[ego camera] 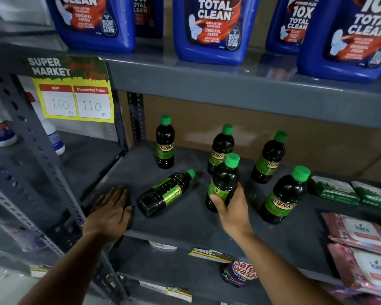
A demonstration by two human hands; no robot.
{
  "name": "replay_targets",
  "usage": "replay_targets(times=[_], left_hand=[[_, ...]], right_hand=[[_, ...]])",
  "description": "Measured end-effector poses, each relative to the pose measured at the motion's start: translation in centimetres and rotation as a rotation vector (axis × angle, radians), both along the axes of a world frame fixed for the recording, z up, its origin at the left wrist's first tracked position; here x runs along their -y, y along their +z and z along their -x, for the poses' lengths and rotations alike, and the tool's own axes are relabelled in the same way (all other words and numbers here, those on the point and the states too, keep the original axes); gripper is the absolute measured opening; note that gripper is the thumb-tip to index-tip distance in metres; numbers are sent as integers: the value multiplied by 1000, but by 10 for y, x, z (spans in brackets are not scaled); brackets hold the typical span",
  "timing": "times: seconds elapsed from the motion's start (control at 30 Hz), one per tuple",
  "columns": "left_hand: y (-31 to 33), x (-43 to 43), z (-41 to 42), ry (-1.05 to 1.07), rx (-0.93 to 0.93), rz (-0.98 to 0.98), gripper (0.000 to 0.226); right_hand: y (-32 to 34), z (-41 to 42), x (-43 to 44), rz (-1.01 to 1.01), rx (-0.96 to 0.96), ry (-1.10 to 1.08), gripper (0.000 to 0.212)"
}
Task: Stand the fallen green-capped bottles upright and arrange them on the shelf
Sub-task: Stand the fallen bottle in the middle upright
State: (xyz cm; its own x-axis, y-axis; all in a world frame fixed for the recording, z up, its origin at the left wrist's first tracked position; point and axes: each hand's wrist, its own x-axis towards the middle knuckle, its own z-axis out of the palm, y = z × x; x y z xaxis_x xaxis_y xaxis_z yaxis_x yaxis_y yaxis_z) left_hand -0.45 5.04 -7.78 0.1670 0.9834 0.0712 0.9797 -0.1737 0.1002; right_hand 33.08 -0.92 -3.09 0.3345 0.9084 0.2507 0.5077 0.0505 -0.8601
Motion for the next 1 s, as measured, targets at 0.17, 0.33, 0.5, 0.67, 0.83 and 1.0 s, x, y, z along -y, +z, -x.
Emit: replay_targets(times=[0.17,0.33,0.5,0.67,0.83,1.0], left_hand=[[1,1,0,-16,-1,-17,74],[0,0,1,-20,-17,-7,76],[-2,-1,1,-10,-16,1,78],[-2,-3,2,-9,-19,9,76],[-2,-1,2,-11,2,18,74],[-1,-1,1,-6,4,9,74]], right_hand=[[-4,-1,-1,16,-20,0,56],[0,-1,-6,-1,-5,-93,99],[-4,-2,-12,50,-70,-134,84],[-5,-8,-16,13,-31,-139,91],[-10,-15,-19,40,-3,-59,96],[-12,-13,-17,66,-40,-49,86]])
